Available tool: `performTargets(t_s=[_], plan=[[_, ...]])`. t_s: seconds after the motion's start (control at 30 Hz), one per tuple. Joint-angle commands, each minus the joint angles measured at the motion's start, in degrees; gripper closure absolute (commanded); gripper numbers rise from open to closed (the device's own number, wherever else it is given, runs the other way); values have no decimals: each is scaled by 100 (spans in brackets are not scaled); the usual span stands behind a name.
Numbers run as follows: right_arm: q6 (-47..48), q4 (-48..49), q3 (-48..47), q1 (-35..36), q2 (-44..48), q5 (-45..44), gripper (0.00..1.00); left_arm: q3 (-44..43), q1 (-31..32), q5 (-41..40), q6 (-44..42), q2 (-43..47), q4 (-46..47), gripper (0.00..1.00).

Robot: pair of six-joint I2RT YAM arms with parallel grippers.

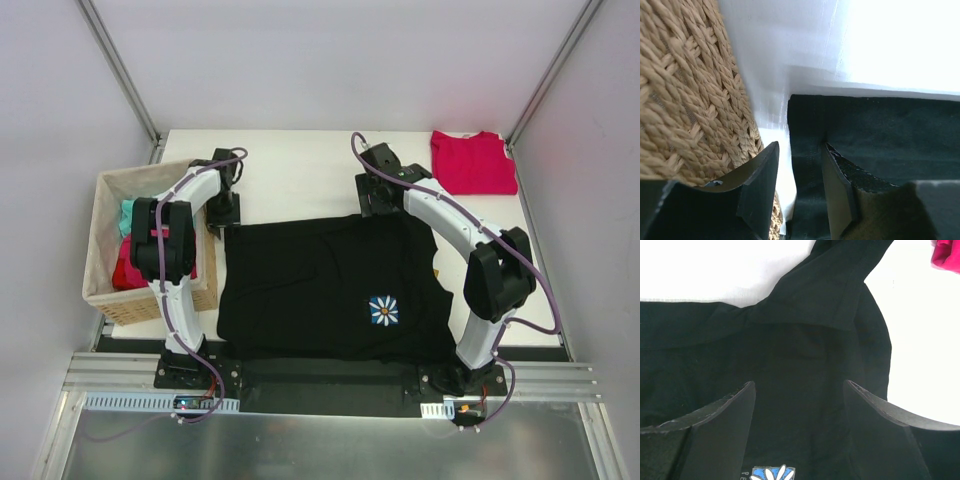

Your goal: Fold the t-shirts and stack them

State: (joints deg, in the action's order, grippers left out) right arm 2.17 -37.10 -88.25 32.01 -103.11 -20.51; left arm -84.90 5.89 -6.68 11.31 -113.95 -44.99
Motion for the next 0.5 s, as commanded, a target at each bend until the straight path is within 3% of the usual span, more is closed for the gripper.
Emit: performTargets(t_s=[0.0,0.13,0.17,0.23,0.33,0.47], plan=[[-7,10,-52,42,195,-23,26,9,-70,-176,64,-4,-150,61],[-15,1,-61,51,204,-49,26,97,-62,-106,73,-83,-106,64],[2,1,-61,51,204,-67,25,105,-70,-80,73,-101,-115,67],[2,-7,-70,60,221,-76,26,97,-70,-9,91,-153,-115,82],[2,-7,-52,60,239,-93,25,97,-70,26,91,-180,-115,93],[11,1,-61,51,239,-102,26,123,-70,26,99,-163,-115,96]])
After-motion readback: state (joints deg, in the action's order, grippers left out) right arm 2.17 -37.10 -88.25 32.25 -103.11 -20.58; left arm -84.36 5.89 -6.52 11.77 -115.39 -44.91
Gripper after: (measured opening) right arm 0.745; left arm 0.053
